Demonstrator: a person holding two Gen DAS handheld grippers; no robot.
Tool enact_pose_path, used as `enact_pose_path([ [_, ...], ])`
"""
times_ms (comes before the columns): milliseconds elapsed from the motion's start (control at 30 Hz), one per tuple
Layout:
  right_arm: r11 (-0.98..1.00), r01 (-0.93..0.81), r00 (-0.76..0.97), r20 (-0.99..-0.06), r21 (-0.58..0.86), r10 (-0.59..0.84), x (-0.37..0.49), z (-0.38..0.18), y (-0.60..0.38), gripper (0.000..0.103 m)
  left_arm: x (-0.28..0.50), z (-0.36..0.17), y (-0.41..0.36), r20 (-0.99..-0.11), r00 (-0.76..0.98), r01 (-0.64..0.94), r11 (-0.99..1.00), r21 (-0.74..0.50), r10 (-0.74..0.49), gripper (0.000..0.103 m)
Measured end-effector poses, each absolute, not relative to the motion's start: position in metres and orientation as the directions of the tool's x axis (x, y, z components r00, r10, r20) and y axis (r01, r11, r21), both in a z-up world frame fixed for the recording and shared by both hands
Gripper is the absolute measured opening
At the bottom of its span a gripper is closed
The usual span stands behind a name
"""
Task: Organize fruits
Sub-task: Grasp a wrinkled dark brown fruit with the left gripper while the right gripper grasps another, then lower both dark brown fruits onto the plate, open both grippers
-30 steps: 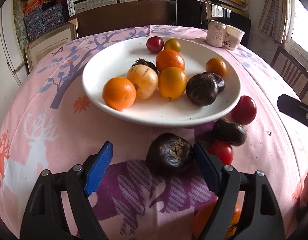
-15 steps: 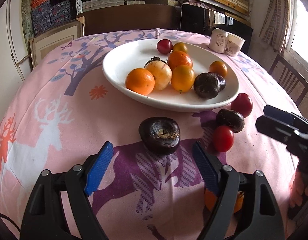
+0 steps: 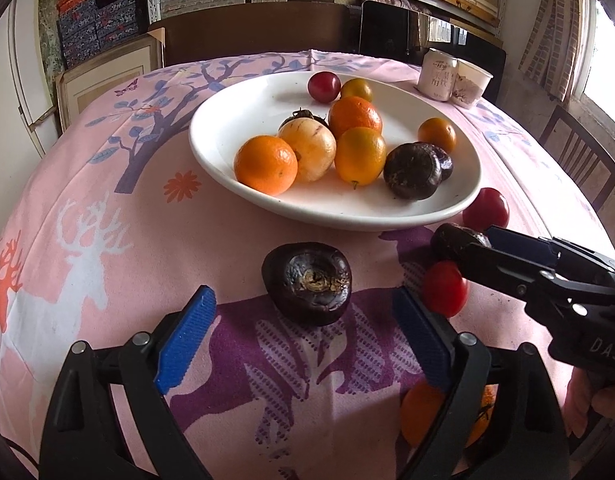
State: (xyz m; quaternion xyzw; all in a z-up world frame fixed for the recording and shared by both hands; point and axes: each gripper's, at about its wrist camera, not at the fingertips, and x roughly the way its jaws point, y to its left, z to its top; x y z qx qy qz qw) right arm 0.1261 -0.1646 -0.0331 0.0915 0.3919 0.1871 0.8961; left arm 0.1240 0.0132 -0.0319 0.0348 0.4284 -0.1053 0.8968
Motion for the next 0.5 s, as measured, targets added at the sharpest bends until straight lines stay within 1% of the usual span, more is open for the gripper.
enact_pose_path([
  [167,0.892,-0.257,0.597,-0.665,0.371,0.449,0.135,-0.038,-0.166,0.049,0.129,-0.035,0.01,-0.789,0.59,0.225,0.973,-0.043,-0.172,0.089],
  [267,0.874,-0.269,0.577,-0.66,0.404,0.482,0.136,-0.04,-0.166,0.042,0.129,-0.036,0.01,-0.792,0.585,0.227,0.973,-0.051,-0.177,0.09],
  [500,0.872,-0.266,0.579,-0.656,0.41,0.485,0.125,-0.037,-0.172,0.042,0.127,-0.034,0.016,-0.776,0.591,0.232,0.968,-0.098,-0.22,0.09],
])
